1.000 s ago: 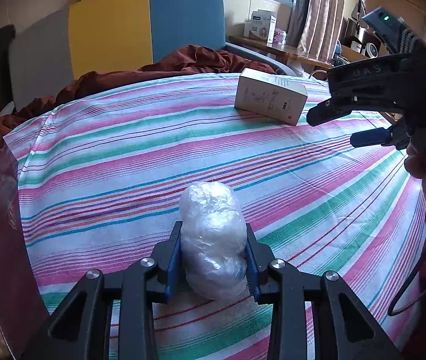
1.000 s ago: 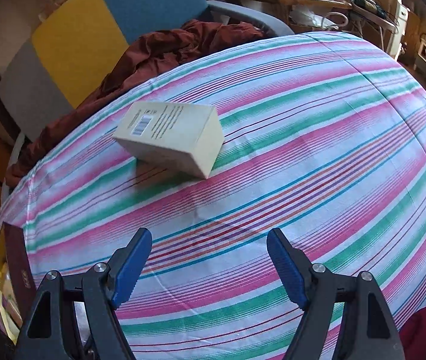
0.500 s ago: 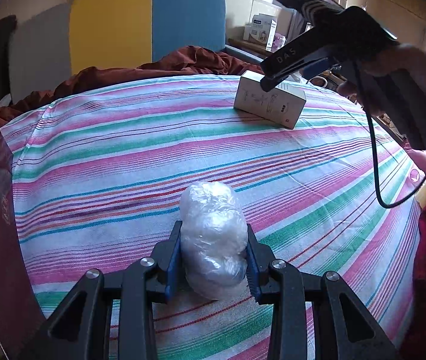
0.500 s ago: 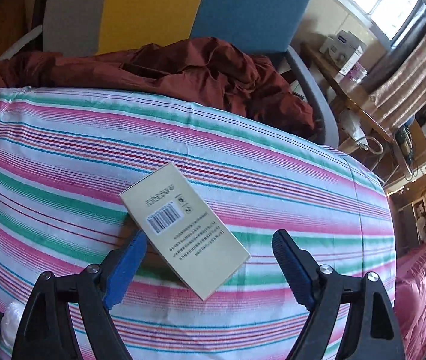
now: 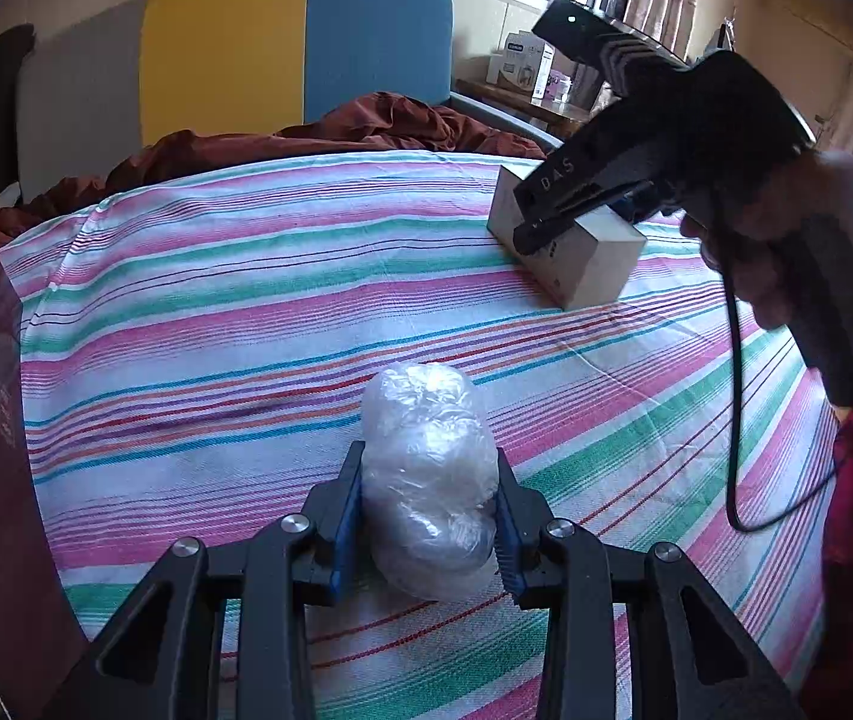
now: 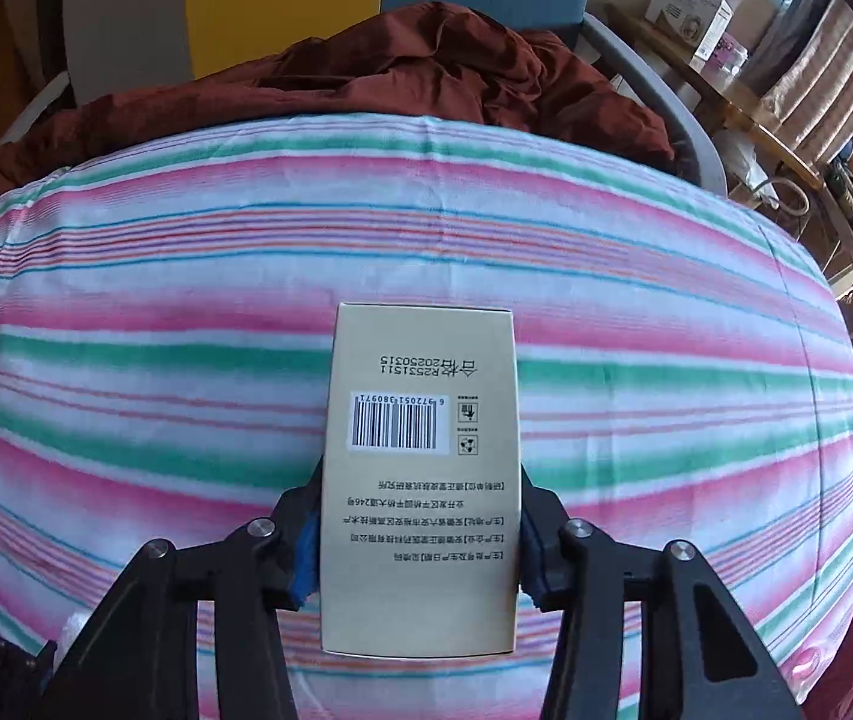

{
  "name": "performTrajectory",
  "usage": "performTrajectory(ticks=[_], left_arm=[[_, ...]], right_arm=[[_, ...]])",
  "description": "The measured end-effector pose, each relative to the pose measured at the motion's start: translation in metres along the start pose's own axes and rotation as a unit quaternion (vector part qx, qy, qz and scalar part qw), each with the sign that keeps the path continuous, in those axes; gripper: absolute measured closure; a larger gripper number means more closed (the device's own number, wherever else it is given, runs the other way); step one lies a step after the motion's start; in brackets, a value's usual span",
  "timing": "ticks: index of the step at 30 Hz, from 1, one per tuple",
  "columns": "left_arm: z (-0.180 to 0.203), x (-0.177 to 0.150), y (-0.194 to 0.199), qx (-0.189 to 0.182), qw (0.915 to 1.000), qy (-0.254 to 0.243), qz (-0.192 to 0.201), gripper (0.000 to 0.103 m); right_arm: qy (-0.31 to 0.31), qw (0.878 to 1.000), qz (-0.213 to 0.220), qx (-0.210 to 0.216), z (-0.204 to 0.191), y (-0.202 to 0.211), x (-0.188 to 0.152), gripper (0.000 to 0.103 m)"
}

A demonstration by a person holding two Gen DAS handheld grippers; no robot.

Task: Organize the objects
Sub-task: 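Grasp the cream product box with the right gripper while the left holds the cotton ball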

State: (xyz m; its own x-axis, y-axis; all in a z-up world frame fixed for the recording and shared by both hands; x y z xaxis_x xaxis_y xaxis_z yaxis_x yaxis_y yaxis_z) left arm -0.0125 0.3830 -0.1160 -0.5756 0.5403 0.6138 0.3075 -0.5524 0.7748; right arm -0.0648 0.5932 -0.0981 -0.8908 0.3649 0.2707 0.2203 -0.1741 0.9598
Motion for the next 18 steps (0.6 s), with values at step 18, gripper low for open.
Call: performTrajectory(ticks=[18], left_arm=[[0.002, 0.001, 0.001, 0.009, 0.9999, -0.007, -0.001, 0.065]], right_arm=[[-0.004, 0.999, 0.022, 0.029, -0.036, 0.019, -0.079, 0.054]])
Point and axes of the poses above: each gripper's, at about its wrist camera, not at the fingertips, and y roughly against the way its jaws point, z to its right, x to its top, the point moved 3 cm from there along -y, roughly the way its jaws point, and after that the axes turned 3 degrees about -z, right-handed, at the moved point
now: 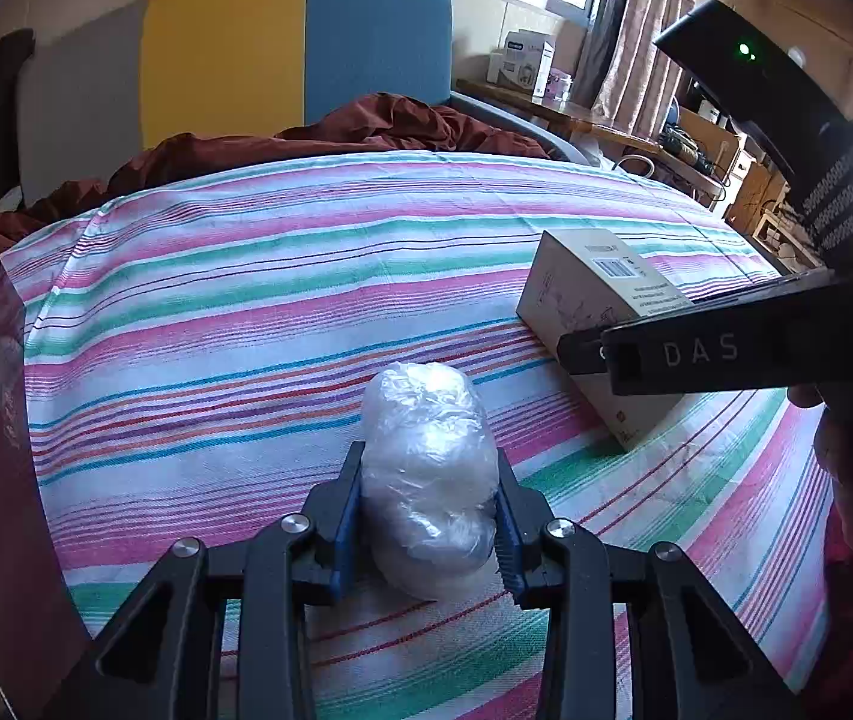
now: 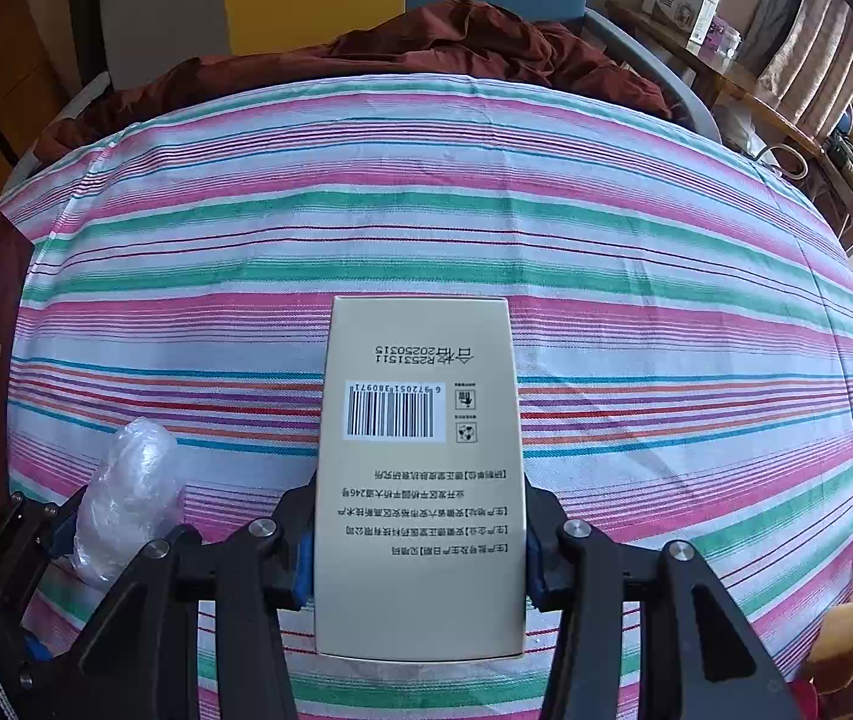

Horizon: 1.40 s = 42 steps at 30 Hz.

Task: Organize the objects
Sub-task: 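Grasp the cream product box with the right gripper while the left holds the cotton ball, then carry the cotton ball and cream box over the gold tray with both grippers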

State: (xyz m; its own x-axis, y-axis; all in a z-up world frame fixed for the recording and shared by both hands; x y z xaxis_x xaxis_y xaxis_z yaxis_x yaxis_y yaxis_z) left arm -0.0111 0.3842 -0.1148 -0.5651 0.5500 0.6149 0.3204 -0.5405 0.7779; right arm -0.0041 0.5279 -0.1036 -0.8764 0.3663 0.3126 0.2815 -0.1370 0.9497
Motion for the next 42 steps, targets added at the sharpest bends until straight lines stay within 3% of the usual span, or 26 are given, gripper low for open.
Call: performTrajectory(ticks=[9, 27, 32, 42], left_arm=[[0.005, -0.001, 0.001, 0.017, 0.9998, -0.012, 0.0, 0.066], [0.008, -0.005, 0.006, 0.065, 0.9974, -0.031, -0.008, 0.067], [0.012, -0.012, 0.022, 0.072, 0.9968, -0.035, -0.003, 0.068], [0.008, 0.007, 0.093, 0.063, 0.9958, -0.011, 0.065, 0.067]], right_arm=[[0.002, 1.0, -0.019, 0.01, -0.001, -0.016, 0.005, 0.052], [0.0, 1.0, -0.008, 0.014, 0.002, -0.016, 0.002, 0.051], [0.009, 1.0, -0.001, 0.008, -0.001, -0.016, 0.003, 0.051], [0.02, 1.0, 0.01, -0.005, -0.011, -0.014, -0.003, 0.052]])
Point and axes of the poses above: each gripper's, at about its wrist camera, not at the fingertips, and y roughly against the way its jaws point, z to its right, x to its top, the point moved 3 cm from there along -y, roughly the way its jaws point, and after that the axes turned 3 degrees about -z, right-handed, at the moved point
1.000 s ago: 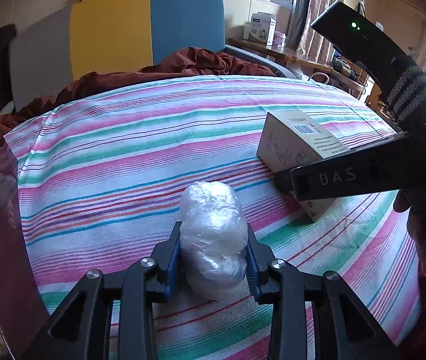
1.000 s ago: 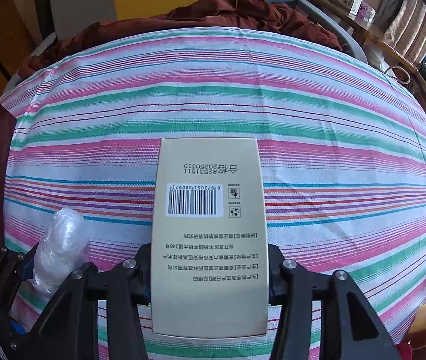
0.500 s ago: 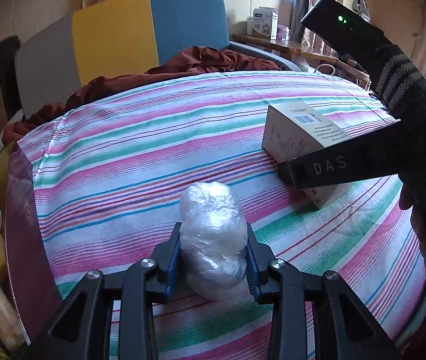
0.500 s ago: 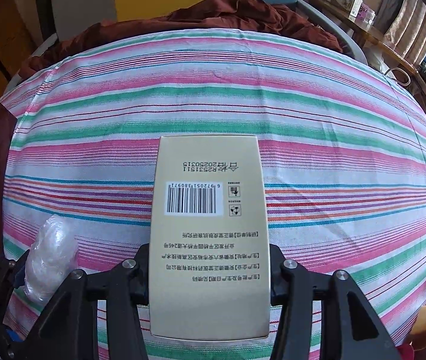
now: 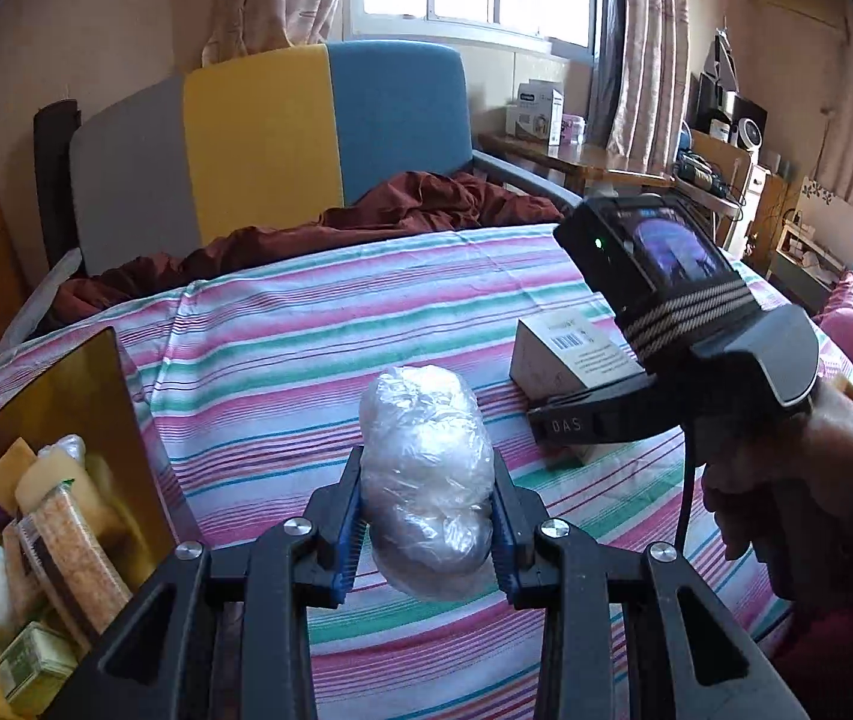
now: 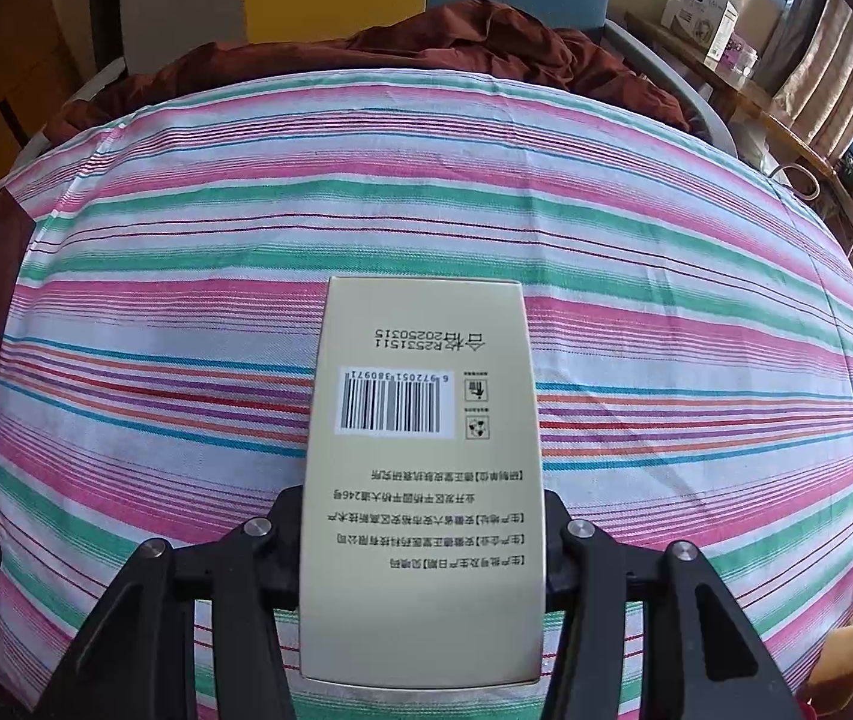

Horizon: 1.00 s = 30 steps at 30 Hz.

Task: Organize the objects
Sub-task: 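Carry the cotton ball and cream box over the gold tray with both grippers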

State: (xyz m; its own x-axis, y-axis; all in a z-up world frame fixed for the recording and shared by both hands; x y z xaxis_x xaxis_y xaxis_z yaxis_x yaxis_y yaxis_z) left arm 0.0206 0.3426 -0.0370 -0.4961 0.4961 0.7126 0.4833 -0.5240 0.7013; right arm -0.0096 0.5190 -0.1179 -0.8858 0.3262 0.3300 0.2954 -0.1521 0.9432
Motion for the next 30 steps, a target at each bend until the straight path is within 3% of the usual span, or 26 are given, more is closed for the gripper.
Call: performTrajectory(ticks=[12, 25, 30], left_arm=[[-0.044, -0.011, 0.036, 0.021, 0.9986, 0.046, 0.015, 0.067], [-0.087, -0.028, 0.05, 0.018, 0.9946, 0.102, 0.005, 0.067], [-0.112, -0.041, 0.051, 0.037, 0.9911, 0.127, -0.006, 0.067]], right_arm=[[0.008, 1.0, 0.012, -0.017, -0.013, 0.003, -0.002, 0.052], [0.02, 0.999, 0.02, -0.034, -0.011, -0.004, 0.0, 0.052], [0.023, 0.999, 0.022, -0.037, -0.012, -0.003, -0.001, 0.052]])
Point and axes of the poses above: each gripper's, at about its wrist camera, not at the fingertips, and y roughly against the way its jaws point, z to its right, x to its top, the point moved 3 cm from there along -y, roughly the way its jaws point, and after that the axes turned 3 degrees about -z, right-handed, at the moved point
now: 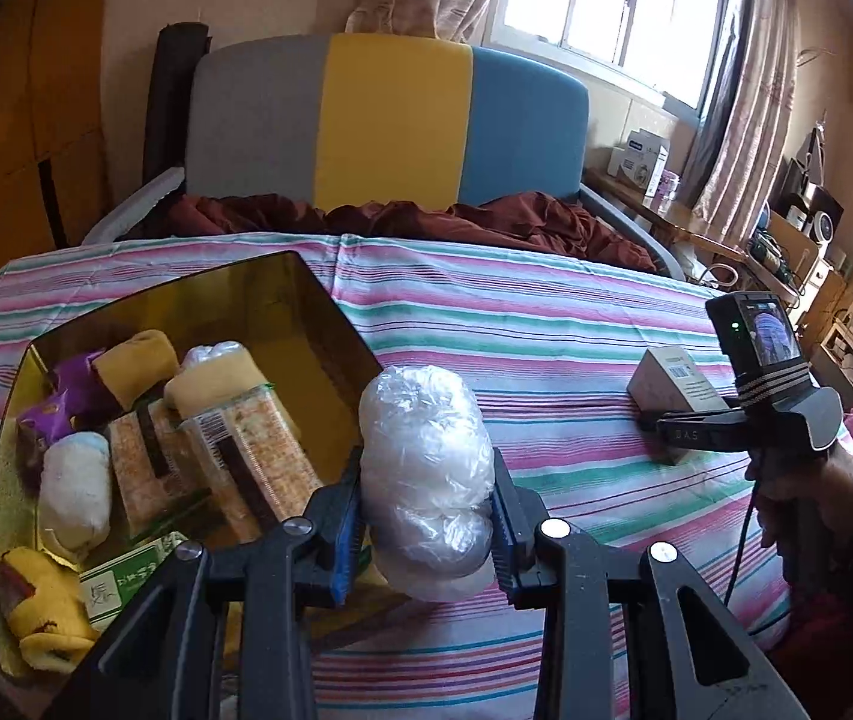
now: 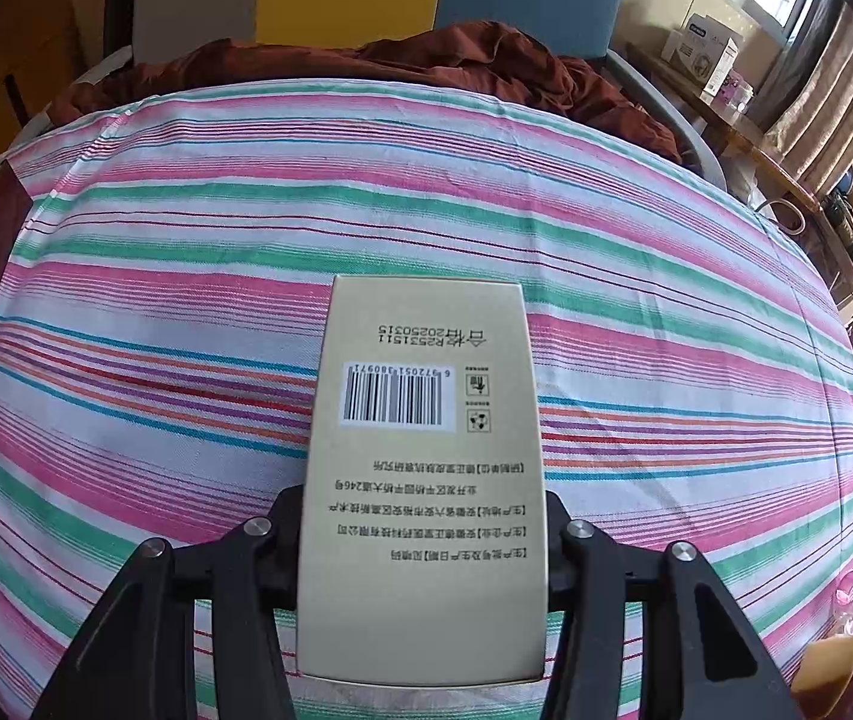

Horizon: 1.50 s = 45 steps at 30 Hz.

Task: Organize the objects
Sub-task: 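Carry the cotton ball and cream box over the gold tray with both grippers, then lower the cotton ball and cream box into the tray and open both grippers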

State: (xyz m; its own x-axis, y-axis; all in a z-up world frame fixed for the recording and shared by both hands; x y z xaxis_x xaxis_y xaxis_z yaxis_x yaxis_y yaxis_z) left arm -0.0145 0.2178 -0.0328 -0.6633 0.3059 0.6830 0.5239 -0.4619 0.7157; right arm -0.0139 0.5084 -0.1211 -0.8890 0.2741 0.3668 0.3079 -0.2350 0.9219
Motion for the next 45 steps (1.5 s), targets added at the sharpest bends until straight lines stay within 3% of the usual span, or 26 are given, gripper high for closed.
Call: performTrajectory(ticks=[15, 17, 22, 27, 34, 37, 39, 45], left_arm=[[-0.051, -0.003, 0.03, 0.106, 0.9941, -0.008, 0.025, 0.067], [-0.063, -0.002, 0.028, 0.107, 0.9941, 0.005, 0.017, 0.067], [-0.111, 0.01, 0.001, 0.063, 0.9928, 0.093, -0.043, 0.067], [-0.144, 0.026, -0.025, 0.094, 0.9883, 0.106, -0.058, 0.067], [-0.157, 0.033, -0.051, 0.122, 0.9839, 0.103, -0.079, 0.064], [-0.161, 0.031, -0.052, 0.129, 0.9824, 0.107, -0.084, 0.054], [-0.161, 0.031, -0.044, 0.14, 0.9819, 0.105, -0.072, 0.043], [-0.164, 0.025, 0.001, 0.162, 0.9805, 0.11, -0.015, 0.032]], right_arm=[[0.017, 1.0, 0.006, -0.019, -0.004, 0.001, 0.002, 0.052], [0.017, 1.0, 0.008, -0.024, -0.005, 0.002, 0.002, 0.052], [0.02, 0.999, 0.01, -0.035, -0.01, 0.006, -0.001, 0.052], [0.016, 0.999, 0.012, -0.039, -0.012, 0.009, 0.002, 0.052], [0.019, 0.999, 0.048, 0.008, -0.041, 0.038, 0.014, 0.052], [0.043, 0.996, 0.072, 0.039, -0.076, 0.059, 0.021, 0.052], [0.06, 0.992, 0.086, 0.063, -0.103, 0.073, 0.026, 0.052], [0.108, 0.98, 0.107, 0.129, -0.181, 0.101, 0.037, 0.052]])
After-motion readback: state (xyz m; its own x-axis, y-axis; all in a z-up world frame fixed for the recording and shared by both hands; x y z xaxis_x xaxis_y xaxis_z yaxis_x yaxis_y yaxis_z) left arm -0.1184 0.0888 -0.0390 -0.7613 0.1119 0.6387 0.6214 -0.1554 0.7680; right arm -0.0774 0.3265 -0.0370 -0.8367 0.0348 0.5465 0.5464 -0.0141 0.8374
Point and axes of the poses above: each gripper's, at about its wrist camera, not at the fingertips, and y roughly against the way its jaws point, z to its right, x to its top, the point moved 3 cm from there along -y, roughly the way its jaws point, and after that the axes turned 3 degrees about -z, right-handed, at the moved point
